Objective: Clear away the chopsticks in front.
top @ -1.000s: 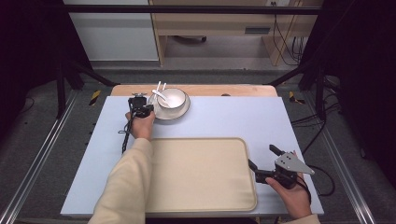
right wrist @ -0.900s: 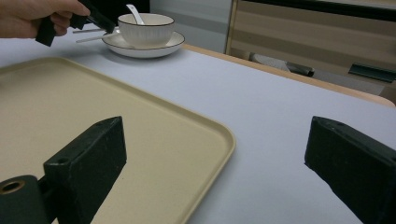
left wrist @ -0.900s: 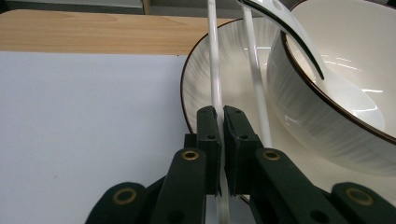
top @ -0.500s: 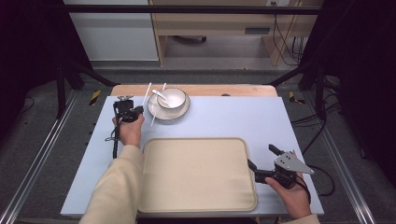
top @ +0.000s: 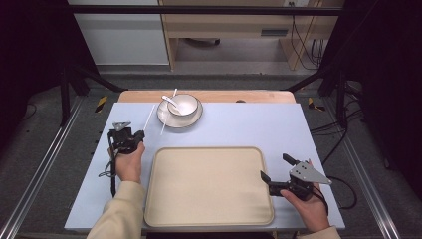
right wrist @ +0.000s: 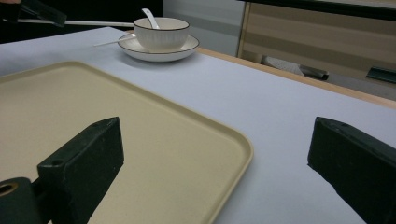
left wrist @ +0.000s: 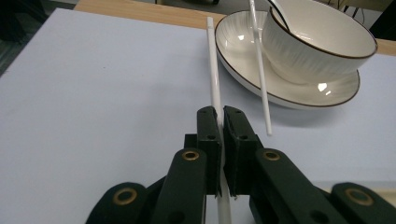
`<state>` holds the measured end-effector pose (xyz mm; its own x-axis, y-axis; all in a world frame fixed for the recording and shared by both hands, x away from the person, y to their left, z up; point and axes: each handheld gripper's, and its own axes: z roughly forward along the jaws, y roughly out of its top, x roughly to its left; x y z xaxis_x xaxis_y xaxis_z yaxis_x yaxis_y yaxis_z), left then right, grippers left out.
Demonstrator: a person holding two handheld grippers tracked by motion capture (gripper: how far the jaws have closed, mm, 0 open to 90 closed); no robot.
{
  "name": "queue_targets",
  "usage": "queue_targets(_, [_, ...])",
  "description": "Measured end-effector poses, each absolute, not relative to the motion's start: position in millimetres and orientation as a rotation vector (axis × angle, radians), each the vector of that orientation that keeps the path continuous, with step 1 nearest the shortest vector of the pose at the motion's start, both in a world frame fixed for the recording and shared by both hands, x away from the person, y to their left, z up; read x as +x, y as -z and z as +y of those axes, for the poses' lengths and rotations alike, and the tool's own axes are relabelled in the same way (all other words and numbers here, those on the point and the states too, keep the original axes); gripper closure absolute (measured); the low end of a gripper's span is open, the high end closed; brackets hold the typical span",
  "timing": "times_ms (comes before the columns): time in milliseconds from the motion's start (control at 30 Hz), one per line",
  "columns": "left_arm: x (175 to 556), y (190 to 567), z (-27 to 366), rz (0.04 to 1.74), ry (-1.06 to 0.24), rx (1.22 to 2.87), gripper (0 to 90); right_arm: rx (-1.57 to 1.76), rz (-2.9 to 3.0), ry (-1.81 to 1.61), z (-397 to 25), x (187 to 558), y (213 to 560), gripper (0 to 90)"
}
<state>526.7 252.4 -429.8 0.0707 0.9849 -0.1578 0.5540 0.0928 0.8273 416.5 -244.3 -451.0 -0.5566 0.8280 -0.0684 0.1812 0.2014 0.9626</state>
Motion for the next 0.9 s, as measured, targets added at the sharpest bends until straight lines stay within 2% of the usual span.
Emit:
queue_targets(633, [437, 428, 234, 1.559, -0.742, 1.454, 85.3, 0.936, 1.882, -1.400, -245, 414, 450, 2.4])
queue_targets(900, [402, 434, 217, 1.533, -0.772, 1.476, 85.3, 0.952, 1.877, -1.390, -247, 414, 450, 2.6])
